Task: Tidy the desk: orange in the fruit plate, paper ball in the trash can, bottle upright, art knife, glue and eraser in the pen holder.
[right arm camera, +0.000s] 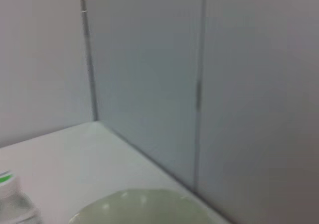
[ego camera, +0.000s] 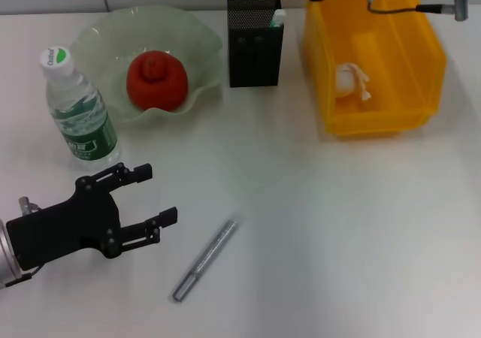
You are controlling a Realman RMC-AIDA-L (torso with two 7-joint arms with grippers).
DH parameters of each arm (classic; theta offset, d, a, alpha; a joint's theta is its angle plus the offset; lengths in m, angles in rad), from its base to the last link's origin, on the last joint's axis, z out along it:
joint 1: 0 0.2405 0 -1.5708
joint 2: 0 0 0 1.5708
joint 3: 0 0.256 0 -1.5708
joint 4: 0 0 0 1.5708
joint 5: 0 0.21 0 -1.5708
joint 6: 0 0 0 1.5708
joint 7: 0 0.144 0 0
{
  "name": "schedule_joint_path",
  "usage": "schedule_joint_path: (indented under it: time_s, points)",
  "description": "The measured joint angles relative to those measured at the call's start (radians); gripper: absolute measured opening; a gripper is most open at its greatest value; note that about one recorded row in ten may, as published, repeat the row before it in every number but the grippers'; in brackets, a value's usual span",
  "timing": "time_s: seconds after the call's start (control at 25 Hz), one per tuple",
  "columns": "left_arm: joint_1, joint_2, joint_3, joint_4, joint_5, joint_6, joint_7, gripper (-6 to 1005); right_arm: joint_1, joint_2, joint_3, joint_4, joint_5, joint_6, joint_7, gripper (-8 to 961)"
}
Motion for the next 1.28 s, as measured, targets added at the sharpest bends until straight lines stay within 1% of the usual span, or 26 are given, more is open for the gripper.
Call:
schedule_joint_path:
  time_s: [0.08,0.12,0.24,0.28,0.32,0.44,0.48,0.52,0.6,0.88,1.28]
  points:
    - [0.003,0.0,0.001,-0.001,0.0,0.0,0.0,812,0.029,0.0,-0.004,0.048,-0.004,0.072,-0.002,383]
    - [0.004,0.0,0.001,-0.001,0.001,0.0,0.0,812,0.029,0.0,-0.004,0.048,-0.004,0.072,-0.002,383]
    - [0.006,0.0,0.002,-0.002,0.001,0.001,0.0,812,0.074,0.0,-0.006,0.111,-0.03,0.124,0.0,382]
    - [0.006,0.0,0.003,-0.004,0.001,0.004,0.0,812,0.114,-0.002,-0.006,0.16,-0.066,0.15,0.011,382]
    - [0.006,0.0,0.003,-0.004,0.001,0.005,0.0,812,0.114,-0.002,-0.006,0.16,-0.066,0.15,0.011,382]
    - [0.006,0.0,0.004,-0.005,0.001,0.006,0.0,812,0.166,-0.005,-0.006,0.211,-0.136,0.165,0.047,382]
    - [0.007,0.0,0.004,-0.006,0.001,0.006,0.0,812,0.19,-0.005,-0.006,0.222,-0.188,0.168,0.086,382]
    - [0.008,0.0,0.004,-0.006,0.001,0.006,0.0,812,0.19,-0.005,-0.006,0.222,-0.188,0.168,0.086,382]
    - [0.009,0.001,0.004,-0.007,0.001,0.006,0.0,812,0.206,-0.001,-0.006,0.22,-0.244,0.18,0.139,382]
    - [0.016,-0.001,0.006,-0.002,0.001,0.007,0.0,813,0.232,-0.001,-0.005,0.233,-0.342,0.194,0.224,382]
    - [0.016,-0.002,-0.01,-0.005,-0.005,-0.005,0.0,812,0.237,0.0,-0.017,0.246,-0.347,0.202,0.223,382]
